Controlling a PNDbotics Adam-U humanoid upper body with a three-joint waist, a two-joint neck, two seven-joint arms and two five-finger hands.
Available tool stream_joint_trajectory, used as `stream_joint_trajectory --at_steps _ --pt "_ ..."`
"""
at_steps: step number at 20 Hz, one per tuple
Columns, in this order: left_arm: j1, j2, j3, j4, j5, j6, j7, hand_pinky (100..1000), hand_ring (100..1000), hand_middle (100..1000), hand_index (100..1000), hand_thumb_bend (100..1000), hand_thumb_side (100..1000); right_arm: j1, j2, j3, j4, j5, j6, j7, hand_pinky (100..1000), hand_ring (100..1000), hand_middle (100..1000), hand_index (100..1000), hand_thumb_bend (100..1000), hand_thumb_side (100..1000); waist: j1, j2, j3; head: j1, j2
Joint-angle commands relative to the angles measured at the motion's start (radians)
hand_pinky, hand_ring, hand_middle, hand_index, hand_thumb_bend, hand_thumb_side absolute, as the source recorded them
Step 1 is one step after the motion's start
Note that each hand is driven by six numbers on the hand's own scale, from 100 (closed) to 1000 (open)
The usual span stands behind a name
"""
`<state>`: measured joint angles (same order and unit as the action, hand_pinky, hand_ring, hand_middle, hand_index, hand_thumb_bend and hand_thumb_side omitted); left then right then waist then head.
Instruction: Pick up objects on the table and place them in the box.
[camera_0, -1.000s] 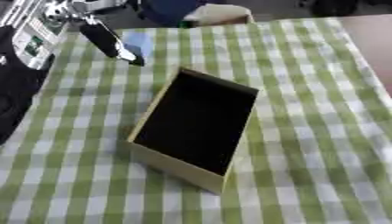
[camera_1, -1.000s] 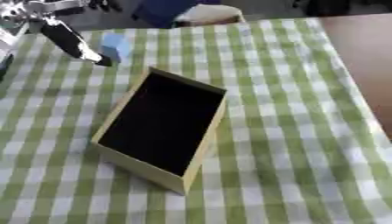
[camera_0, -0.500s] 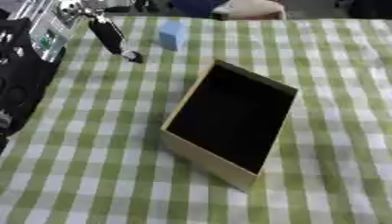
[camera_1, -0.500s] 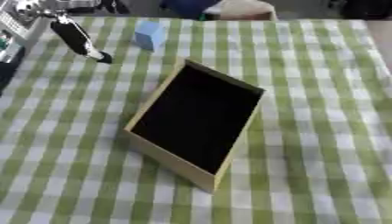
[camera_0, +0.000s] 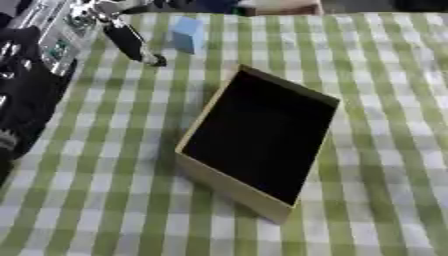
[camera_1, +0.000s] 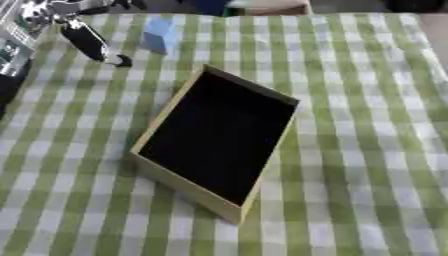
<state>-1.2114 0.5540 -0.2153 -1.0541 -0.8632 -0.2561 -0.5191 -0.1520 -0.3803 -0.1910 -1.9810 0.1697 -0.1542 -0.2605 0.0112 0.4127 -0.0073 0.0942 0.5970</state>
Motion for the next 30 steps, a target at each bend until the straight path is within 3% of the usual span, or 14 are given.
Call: stream_joint_trajectory --at_steps 1,14,30 --pt "-0.033 0.012 0.015 -0.005 -0.008 -0.004 0.028 840 852 852 919 536 213 -0.009 -0.013 -0.01 -0.019 0.003 0.002 -0.001 695 718 680 862 100 1000 0.001 -0.016 -0.005 0.002 -0.017" --pt "-0.067 0.009 0.039 0.039 -0.113 -0.002 0.073 841 850 855 917 534 182 -0.029 -0.015 -0.01 -0.019 0.004 0.0 -0.002 694 717 679 862 100 1000 0.022 0.008 -0.042 0.024 -0.066" --pt "-0.093 0.016 0.075 0.105 -0.177 0.023 0.096 835 844 844 900 473 154 -0.047 -0.012 -0.015 -0.019 0.004 -0.004 -0.007 693 717 678 862 100 1000 0.039 0.046 -0.071 0.066 -0.091"
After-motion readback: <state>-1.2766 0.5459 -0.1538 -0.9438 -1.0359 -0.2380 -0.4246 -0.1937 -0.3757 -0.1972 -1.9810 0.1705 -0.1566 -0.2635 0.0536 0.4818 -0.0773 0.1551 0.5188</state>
